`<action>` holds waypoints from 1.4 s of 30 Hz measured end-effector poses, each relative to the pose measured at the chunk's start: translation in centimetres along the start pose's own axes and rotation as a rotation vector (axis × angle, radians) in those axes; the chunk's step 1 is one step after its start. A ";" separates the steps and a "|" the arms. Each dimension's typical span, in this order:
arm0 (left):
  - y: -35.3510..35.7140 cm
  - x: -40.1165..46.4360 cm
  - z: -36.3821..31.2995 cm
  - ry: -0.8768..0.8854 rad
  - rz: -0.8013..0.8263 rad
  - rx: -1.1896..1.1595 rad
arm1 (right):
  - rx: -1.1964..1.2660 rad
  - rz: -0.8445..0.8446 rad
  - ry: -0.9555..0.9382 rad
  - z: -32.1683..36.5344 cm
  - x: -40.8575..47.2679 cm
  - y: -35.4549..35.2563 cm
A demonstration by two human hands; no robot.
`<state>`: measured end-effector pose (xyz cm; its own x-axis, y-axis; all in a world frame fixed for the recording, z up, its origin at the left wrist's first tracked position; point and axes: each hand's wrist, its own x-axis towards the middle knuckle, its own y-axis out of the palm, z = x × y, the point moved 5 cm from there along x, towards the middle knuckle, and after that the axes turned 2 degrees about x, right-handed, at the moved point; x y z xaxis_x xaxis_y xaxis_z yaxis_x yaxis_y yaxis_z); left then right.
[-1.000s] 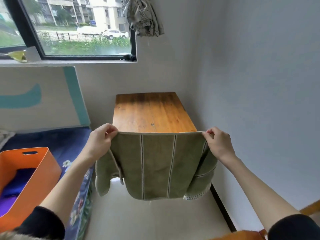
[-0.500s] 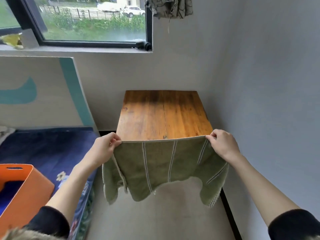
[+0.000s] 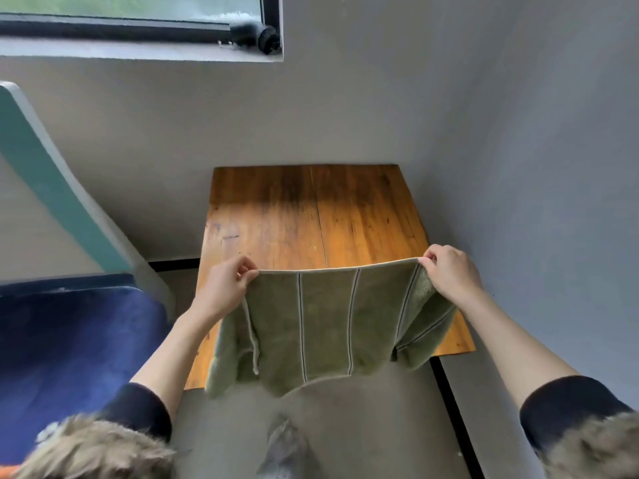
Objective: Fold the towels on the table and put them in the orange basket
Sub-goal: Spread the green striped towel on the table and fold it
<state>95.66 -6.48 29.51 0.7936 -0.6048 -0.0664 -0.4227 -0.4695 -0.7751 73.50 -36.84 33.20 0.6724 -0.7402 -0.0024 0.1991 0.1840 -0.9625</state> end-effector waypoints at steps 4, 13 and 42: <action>1.6 6.8 1.0 -0.033 0.062 0.030 | -0.027 0.066 0.031 0.3 6.4 2.3; 4.6 19.3 1.5 -0.145 0.084 0.082 | -0.062 0.166 0.004 -0.4 18.9 8.0; 13.3 17.6 10.7 0.183 0.233 0.416 | -0.114 0.715 -0.063 14.0 11.9 28.9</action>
<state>108.71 -16.49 11.30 0.5934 -0.7835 -0.1847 -0.3397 -0.0357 -0.9398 97.22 -31.27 9.17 0.6510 -0.4247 -0.6291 -0.3775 0.5379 -0.7538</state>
